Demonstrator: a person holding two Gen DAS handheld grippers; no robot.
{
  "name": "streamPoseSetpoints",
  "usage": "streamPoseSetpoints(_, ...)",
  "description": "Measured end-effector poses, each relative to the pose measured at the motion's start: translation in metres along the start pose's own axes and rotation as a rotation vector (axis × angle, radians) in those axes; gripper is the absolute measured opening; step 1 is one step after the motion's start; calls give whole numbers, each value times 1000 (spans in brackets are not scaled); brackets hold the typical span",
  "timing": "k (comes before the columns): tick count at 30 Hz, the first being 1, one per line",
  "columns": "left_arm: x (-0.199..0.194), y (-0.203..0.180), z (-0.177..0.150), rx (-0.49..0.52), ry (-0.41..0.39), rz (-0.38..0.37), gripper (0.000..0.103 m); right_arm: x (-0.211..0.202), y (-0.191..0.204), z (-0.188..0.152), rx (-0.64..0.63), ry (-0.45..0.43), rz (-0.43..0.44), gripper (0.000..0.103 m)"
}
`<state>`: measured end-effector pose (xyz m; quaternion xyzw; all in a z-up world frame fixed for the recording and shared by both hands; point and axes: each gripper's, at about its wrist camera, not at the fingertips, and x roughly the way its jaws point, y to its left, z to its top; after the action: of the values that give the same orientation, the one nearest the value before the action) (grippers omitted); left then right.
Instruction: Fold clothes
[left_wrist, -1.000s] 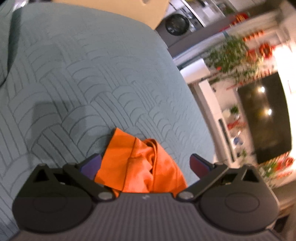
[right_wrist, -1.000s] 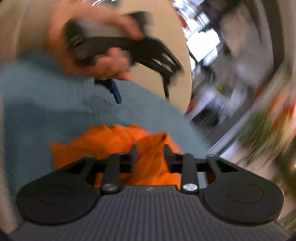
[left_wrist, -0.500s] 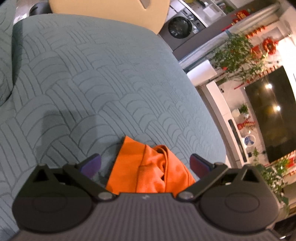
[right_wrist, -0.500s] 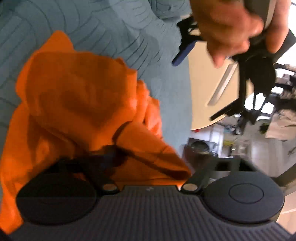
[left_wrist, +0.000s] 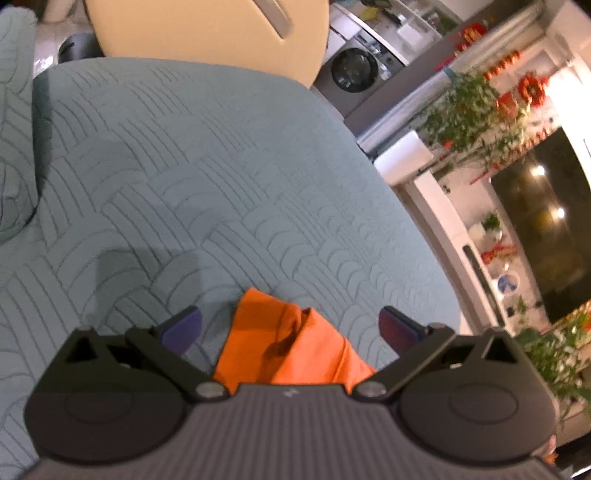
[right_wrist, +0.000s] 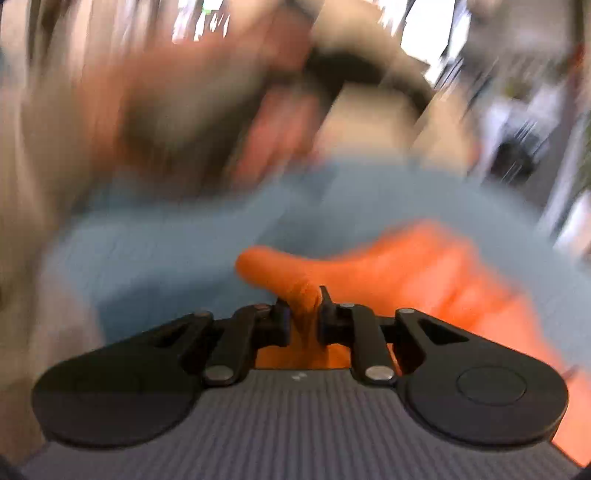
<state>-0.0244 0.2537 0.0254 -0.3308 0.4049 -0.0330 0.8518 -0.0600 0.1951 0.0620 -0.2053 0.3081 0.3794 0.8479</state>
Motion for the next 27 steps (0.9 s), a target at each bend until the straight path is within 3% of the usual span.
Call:
streamPoseSetpoints(3,16,-23,-15,105,76,-32,103,-6,3,0,-51,-14,14,27)
streamPoseSetpoints(4,22,-32,-20,145,106,-42,103,-16,-2,2,-30,-32,57,31)
streamPoseSetpoints(6,40,-51,-36,278,160,9,103,-37,-10,1,8,-67,150,45)
streamPoseSetpoints(8,58,-67,-55,446,174,175,102,-59,-15,0,1,-91,210,64)
streamPoseSetpoints(9,65,-71,-63,512,160,262,103,-67,-20,-1,-21,-107,200,67)
streamPoseSetpoints(10,72,-74,-70,574,143,348,103,-76,-28,-3,-48,-127,163,69)
streamPoseSetpoints(12,83,-77,-81,665,149,420,103,-87,-45,-10,-51,-163,68,70)
streamPoseSetpoints(14,79,-80,-79,664,136,422,103,-98,-78,-24,8,-226,-55,70)
streamPoseSetpoints(16,73,-84,-76,656,121,420,103,-105,-124,-52,180,-289,-134,70)
streamPoseSetpoints(20,44,-107,-85,733,-74,430,101,-107,-182,-111,430,-200,-207,70)
streamPoseSetpoints(22,26,-121,-92,752,-207,386,101,-110,-205,-127,461,-179,-243,71)
streamPoseSetpoints(23,16,-130,-99,770,-222,280,103,-111,-207,-129,458,-174,-243,73)
streamPoseSetpoints(25,5,-146,-113,804,-197,77,103,-103,-202,-131,381,-108,-147,72)
streamPoseSetpoints(27,10,-155,-130,815,-145,-29,102,-74,-188,-136,311,21,-38,70)
